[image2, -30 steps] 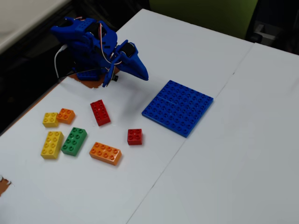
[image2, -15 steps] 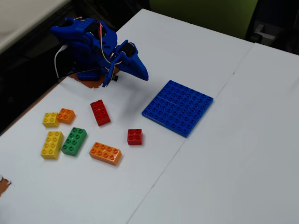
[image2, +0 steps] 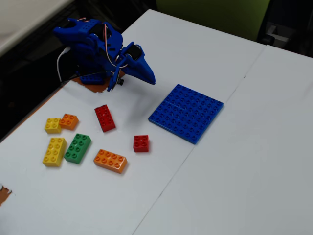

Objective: Pick up the 2x4 orange block and go up the 8x8 blue block.

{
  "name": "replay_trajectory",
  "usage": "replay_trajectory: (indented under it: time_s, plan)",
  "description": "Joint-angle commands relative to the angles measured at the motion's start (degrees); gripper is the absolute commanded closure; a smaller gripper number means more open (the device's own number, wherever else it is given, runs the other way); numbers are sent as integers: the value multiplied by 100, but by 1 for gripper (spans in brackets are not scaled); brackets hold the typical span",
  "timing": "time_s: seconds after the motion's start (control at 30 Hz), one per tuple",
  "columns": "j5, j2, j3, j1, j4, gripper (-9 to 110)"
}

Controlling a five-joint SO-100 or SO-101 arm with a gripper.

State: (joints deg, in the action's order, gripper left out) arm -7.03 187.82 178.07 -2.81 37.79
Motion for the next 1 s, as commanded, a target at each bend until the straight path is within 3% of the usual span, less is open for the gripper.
replay_trajectory:
  time_s: [0.0,0.2,0.23,0.33,0.4,0.7,0.97]
  plan:
    - [-114,246,229,-70,18,101]
    - [-694,255,229,-255,88,99]
    - [-1063,255,229,-255,97,99]
    - [-3806,255,229,-229,44,101]
    - [-5080,255,229,-88,-35,101]
    - [-7603,255,9,281,0,101]
    - [-9062,-2347,-3340,580,2461,101]
